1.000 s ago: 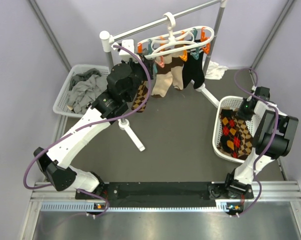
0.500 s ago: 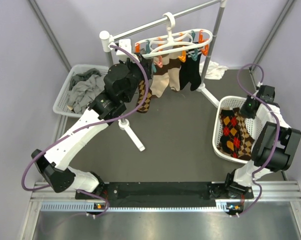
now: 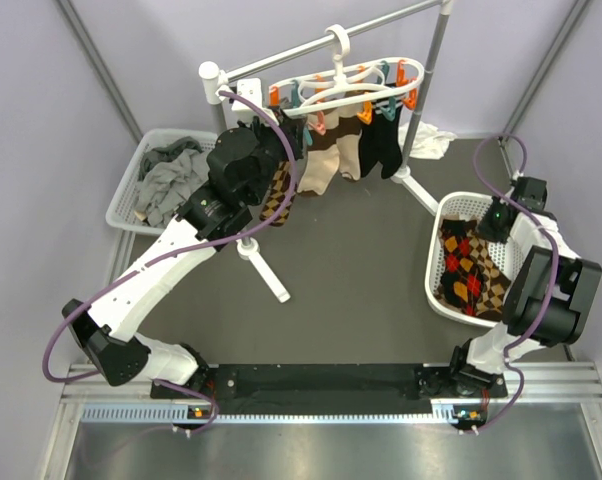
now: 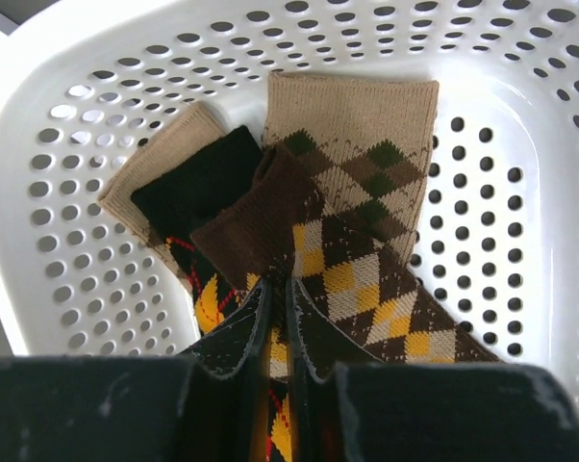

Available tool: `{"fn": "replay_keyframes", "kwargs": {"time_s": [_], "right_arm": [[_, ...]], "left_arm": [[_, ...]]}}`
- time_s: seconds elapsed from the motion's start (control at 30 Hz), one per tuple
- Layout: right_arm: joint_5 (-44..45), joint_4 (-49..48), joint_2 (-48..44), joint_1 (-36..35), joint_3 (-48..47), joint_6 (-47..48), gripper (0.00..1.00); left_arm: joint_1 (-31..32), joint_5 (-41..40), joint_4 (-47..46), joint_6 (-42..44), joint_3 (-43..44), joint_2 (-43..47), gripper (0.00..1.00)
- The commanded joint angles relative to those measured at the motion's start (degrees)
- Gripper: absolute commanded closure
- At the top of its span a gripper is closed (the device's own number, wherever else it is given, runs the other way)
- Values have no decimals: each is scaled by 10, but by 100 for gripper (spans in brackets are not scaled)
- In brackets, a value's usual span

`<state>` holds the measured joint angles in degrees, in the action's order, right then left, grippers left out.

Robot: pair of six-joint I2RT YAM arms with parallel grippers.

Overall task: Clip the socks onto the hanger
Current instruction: Pick up the sock from the bin.

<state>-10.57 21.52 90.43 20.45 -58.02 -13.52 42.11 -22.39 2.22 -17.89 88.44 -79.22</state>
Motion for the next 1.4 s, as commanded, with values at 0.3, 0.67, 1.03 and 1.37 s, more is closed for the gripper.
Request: {"fn": "replay_keyframes", "kwargs": {"time_s": [0.3,0.67,1.03,1.37], "right_arm": [[53,-30,30,4,-9,-3,71],[120,-28,-6,12,0,-19,69],[107,-34,-14,17,8,-28,79],[47,-41,-82,18,19,-30,100]], "left_arm": [[1,0,-1,-5,-2,21,83],[0,1,-3,-7,-5,22,83],[1,-1,-2,-7,-5,23,83],[0,2,-2,-10,-6,26,83]]}}
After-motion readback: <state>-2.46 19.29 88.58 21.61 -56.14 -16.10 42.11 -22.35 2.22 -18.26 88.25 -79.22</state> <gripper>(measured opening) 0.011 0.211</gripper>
